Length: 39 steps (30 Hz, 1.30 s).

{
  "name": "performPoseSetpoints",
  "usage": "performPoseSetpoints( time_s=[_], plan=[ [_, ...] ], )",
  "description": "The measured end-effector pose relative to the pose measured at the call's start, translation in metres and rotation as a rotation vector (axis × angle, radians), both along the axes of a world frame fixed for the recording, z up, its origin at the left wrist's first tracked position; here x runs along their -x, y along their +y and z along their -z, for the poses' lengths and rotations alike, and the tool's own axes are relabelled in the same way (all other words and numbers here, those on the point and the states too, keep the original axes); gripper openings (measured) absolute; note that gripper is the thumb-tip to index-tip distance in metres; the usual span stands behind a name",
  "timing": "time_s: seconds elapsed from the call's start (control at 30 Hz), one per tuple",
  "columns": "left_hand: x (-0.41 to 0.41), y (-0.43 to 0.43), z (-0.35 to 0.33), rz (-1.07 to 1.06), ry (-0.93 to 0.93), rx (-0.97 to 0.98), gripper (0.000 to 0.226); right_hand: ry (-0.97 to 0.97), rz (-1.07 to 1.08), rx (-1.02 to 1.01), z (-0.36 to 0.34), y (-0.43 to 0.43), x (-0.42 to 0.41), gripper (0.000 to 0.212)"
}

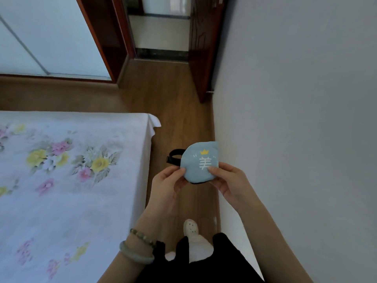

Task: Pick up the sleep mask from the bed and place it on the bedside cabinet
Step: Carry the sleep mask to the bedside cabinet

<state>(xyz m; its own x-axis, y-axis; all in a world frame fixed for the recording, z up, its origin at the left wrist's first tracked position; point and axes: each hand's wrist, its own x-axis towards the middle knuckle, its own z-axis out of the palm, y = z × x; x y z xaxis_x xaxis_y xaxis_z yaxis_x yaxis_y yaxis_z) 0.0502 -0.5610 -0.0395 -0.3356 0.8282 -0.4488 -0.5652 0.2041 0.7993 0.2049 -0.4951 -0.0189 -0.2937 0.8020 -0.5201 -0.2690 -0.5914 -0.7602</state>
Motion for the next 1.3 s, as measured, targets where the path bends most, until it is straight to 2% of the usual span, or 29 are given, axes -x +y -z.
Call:
performPoseSetpoints(
  time_s=[0.17,0.5,0.87,1.1,1.3],
  plan=[
    [0.030,0.072,-0.011,-0.096,0.096,-0.032,0.010,0.022,-0.123,0.022,-0.009,0.091,0.036,0.017],
    [0.110,0.222,-0.002,-0.221,0.040,-0.021,0.008,0.002,-0.192,0.037,0.009,0.253,0.128,0.015],
    [0.244,0.424,-0.011,-0.187,-0.005,-0.092,0.009,-0.050,-0.237,-0.055,-0.002,0.457,0.256,0.028],
    [0.307,0.502,-0.011,-0.228,0.022,-0.029,0.008,-0.071,-0.268,-0.032,-0.001,0.540,0.323,0.021],
    [0.365,0.562,-0.004,-0.388,0.015,0.020,0.006,-0.087,-0.404,-0.001,0.004,0.616,0.397,0.020]
  ],
)
